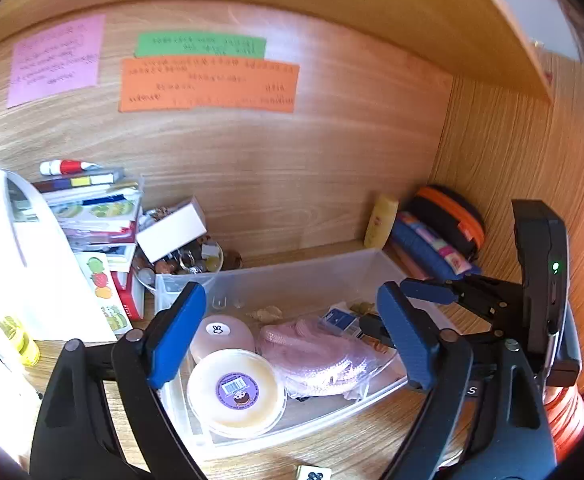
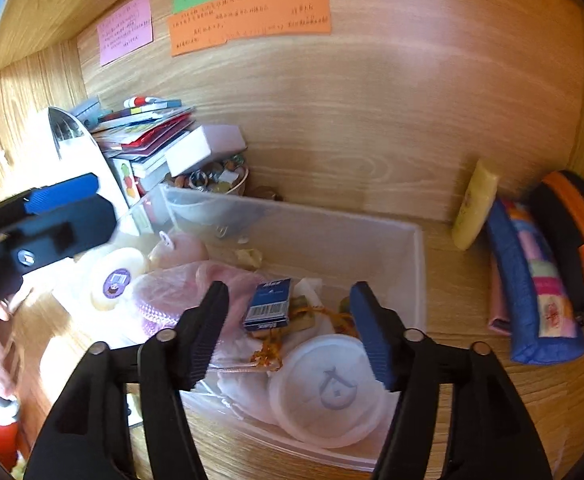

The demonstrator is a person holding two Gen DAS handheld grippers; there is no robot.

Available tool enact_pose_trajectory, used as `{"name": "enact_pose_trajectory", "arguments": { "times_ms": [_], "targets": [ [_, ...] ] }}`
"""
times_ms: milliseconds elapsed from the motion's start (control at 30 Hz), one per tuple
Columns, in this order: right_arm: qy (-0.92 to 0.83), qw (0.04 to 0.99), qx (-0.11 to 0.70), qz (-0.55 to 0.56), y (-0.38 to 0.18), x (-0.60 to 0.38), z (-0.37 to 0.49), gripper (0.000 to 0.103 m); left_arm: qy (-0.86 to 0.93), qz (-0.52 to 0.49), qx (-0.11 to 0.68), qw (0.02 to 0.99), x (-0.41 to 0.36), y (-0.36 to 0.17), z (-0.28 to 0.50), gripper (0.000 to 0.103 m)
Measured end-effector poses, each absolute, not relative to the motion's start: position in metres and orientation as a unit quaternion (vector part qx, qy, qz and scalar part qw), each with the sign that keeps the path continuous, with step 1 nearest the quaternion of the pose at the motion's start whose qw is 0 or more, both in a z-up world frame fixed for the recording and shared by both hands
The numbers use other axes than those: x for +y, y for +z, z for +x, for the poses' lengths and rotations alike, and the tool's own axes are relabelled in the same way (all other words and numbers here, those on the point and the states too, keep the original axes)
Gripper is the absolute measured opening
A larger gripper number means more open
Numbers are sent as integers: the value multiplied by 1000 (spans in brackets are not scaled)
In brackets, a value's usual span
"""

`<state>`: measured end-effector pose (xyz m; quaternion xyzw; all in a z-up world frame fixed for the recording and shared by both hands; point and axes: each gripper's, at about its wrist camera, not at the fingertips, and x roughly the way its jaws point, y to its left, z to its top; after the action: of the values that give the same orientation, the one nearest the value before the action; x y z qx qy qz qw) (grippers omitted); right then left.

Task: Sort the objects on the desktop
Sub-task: 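Open left gripper to drop seashell in box while right gripper releases Max box, then withdraw both grippers from the box back toward the remaining desk items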

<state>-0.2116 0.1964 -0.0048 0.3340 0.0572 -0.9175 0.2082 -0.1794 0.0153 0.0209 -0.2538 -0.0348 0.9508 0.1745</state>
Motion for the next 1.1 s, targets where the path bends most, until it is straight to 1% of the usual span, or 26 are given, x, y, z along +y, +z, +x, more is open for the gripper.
{"name": "enact_pose_trajectory", "arguments": {
  "times_ms": [67, 133, 200, 300, 400, 667, 900, 1100],
  "targets": [
    [-921, 201, 65, 327, 1, 196, -205, 62, 952, -243, -51, 180, 10, 27, -171, 88],
    [-925, 198, 71, 318, 6, 197, -198, 69, 951, -238, -55, 189, 7, 33, -161, 89],
    [-928, 188, 78, 311, 10, 199, -190, 72, 955, -228, -47, 185, 7, 37, -149, 95],
    [-933, 171, 89, 304, 14, 203, -177, 73, 962, -212, -24, 173, 10, 41, -131, 101],
    [-935, 167, 85, 301, 15, 209, -165, 80, 964, -211, -11, 163, 11, 39, -120, 101],
    [-935, 162, 78, 304, 6, 221, -132, 81, 957, -233, -37, 170, 1, 29, -97, 102],
    [-930, 143, 52, 334, -13, 235, -115, 81, 957, -241, -17, 158, 5, 17, -71, 102],
    [-928, 151, 34, 338, -20, 241, -95, 81, 952, -261, -1, 159, 15, 1, -55, 102]
  ]
}}
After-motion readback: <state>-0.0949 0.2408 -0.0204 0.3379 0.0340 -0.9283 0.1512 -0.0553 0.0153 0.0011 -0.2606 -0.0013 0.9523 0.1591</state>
